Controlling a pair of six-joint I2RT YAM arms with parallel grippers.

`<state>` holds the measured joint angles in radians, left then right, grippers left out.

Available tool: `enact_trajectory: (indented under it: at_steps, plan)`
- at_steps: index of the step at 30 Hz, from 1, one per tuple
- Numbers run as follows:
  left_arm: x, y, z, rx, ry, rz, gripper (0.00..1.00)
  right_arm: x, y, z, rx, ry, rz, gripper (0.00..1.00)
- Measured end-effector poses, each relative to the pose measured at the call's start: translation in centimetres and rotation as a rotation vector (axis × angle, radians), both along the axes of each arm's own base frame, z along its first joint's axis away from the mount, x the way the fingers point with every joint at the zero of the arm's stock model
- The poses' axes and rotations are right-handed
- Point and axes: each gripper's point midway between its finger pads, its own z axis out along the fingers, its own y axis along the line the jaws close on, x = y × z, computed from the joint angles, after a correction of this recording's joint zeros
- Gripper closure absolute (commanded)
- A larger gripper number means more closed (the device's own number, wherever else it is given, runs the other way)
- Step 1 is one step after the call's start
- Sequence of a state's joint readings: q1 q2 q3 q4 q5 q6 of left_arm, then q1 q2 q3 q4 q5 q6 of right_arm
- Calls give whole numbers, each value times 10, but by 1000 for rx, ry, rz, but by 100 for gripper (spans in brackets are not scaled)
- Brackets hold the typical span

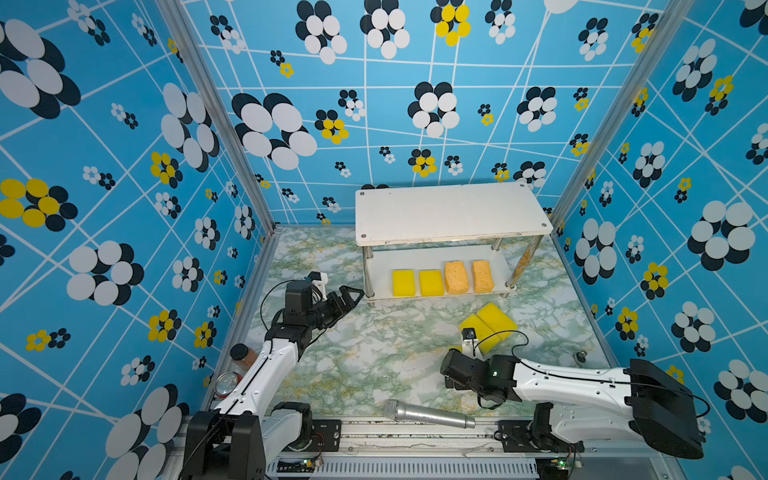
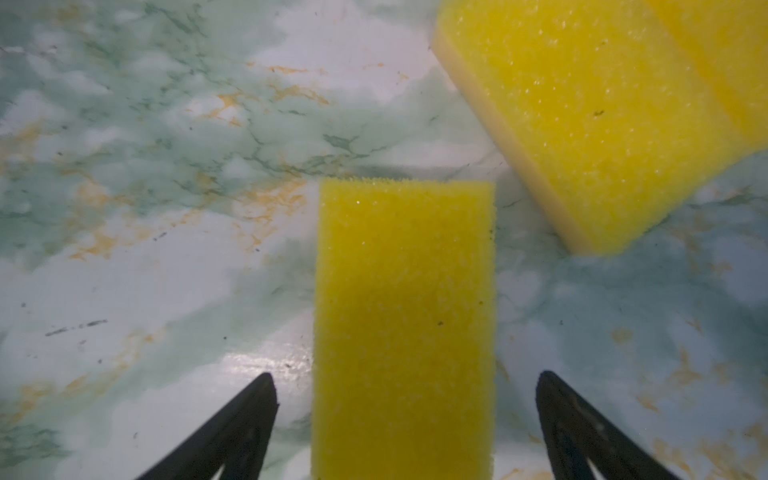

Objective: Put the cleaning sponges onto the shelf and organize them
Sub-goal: 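Lower the right gripper onto the lone yellow sponge nearest the robot and close it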

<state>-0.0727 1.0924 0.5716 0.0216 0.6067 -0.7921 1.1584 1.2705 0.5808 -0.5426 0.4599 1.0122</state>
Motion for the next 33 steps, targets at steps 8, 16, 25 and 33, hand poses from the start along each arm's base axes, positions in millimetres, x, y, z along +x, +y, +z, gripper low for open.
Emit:
enact_trajectory:
  at_steps: [8, 16, 25, 33]
  plan:
    - [0, -1, 0, -2, 0, -4, 1, 1, 4, -6, 4, 7, -8, 3]
    - [0, -1, 0, -8, 7, 0, 1, 1, 3, -11, 20, 3, -20, 12]
    - [1, -1, -9, -10, 39, 0, 1, 2, 6, -17, 21, -1, -21, 21]
    - [1, -1, -9, -9, 39, 0, 1, 5, 11, -17, 23, -7, -18, 36]
